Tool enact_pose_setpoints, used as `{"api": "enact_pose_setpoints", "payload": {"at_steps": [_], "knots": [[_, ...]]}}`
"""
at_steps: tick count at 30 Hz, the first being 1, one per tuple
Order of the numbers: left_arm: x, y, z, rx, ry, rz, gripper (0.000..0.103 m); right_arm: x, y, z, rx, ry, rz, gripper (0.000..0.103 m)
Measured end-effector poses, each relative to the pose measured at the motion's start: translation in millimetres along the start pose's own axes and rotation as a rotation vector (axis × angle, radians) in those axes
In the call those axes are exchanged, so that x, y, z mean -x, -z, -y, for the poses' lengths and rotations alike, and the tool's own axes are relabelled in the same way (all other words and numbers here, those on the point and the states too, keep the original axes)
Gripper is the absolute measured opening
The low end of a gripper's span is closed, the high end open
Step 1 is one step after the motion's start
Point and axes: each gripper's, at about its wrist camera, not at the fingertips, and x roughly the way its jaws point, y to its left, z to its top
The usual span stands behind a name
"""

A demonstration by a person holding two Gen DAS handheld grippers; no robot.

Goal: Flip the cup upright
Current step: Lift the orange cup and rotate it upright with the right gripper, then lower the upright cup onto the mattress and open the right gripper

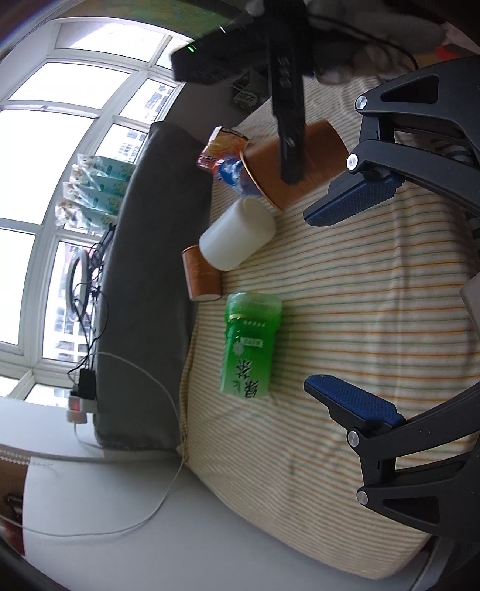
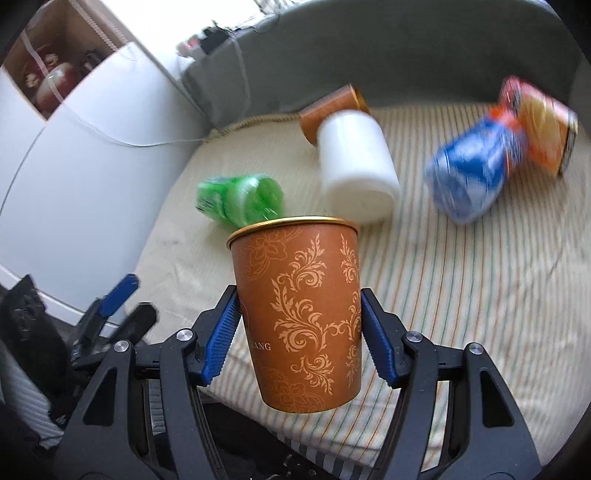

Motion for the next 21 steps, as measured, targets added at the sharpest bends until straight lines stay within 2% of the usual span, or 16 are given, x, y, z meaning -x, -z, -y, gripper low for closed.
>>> {"api": "enact_pose_setpoints", "payload": {"at_steps": [5,11,13,15,21], "knots": [[-5.8,0.8,3.2,0.017,0.023,-0.040,0.082,-25.2,6.4,13.4,-0.050,0.003,-0.035,0.067],[-13.1,0.8,6.7,0.041,0.056,-0.085,0.083,-36.8,4.8,21.8,-0.072,0.018,-0.061,0.068],[-16.7,-0.1,7.7,0.058,0.074,-0.102,0.083,-39.4,2.8,22.1,-0.064,0.030,-0.068,0.073],[-18.4,-0.7,10.2,0.060,0.077,-0.107,0.083,-37.3,3.8,23.1,-0.053,0.038,-0.059,0.077],[-25.9,-4.7,16.0,0.092,0.107,-0.137,0.083,-17.8,8.6,24.0,-0.013,0.051,-0.006,0.078]]}}
